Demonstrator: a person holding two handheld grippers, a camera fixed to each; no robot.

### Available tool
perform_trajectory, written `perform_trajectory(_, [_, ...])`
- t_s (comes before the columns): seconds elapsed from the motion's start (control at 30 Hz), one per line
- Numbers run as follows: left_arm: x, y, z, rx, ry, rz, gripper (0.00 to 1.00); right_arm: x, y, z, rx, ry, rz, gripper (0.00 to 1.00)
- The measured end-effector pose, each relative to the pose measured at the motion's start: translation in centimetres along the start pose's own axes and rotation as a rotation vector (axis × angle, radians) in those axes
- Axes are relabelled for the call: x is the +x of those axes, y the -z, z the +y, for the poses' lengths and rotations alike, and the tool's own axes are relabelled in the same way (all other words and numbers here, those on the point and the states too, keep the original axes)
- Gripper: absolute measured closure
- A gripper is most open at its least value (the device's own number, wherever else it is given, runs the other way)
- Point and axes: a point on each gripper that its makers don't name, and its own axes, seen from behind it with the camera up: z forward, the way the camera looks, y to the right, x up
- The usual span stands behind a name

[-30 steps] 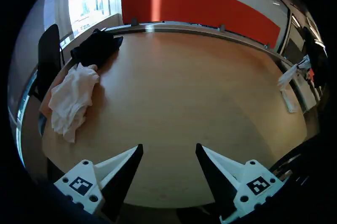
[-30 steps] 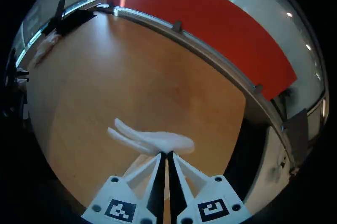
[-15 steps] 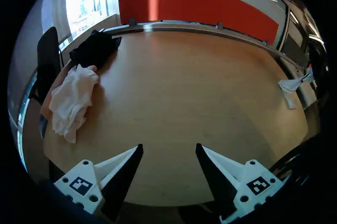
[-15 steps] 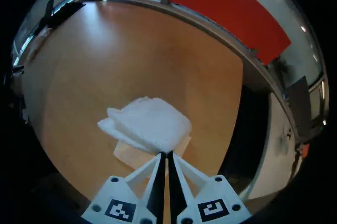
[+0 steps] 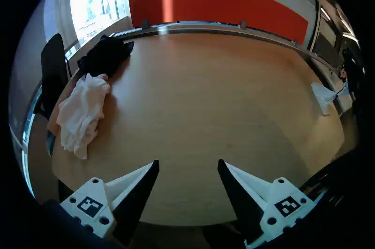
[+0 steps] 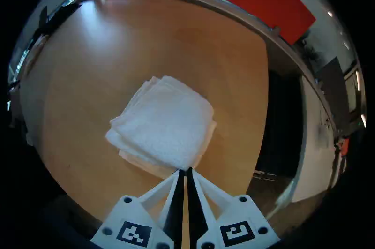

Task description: Fold towel

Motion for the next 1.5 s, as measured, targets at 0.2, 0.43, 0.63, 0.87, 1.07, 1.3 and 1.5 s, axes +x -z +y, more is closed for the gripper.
perform_trajectory(0.2, [-0.1, 0.1, 0.1, 0.004, -0.005, -0.002, 0.07, -1.0, -0.6, 0.0, 0.002, -0.022, -0.016, 0.96])
perform_trajectory(0.43, [-0.3, 0.1, 0.3, 0.009, -0.014, -0.008, 0.07, -2.0, -1.2, 0.1, 0.004, -0.047, -0.033, 0.96])
perform_trajectory(0.63, [-0.1, 0.1, 0.5, 0.011, -0.019, -0.008, 0.07, -2.5, -1.6, 0.2, 0.001, -0.05, -0.046, 0.96])
perform_trajectory(0.87, [-0.3, 0.0, 0.8, 0.009, -0.019, -0.012, 0.08, -3.2, -2.5, 0.1, -0.009, -0.044, -0.068, 0.96])
perform_trajectory(1.07, [-0.5, 0.0, 1.1, 0.008, -0.022, -0.017, 0.08, -3.7, -3.3, -0.4, -0.017, -0.041, -0.085, 0.95])
perform_trajectory(1.3, [-0.4, 0.0, 1.1, 0.008, -0.022, -0.017, 0.08, -4.0, -3.8, -0.4, -0.035, -0.041, -0.094, 0.94])
perform_trajectory(1.5, [-0.4, 0.0, 1.1, 0.007, -0.024, -0.016, 0.08, -4.1, -3.8, -0.6, -0.039, -0.046, -0.092, 0.88])
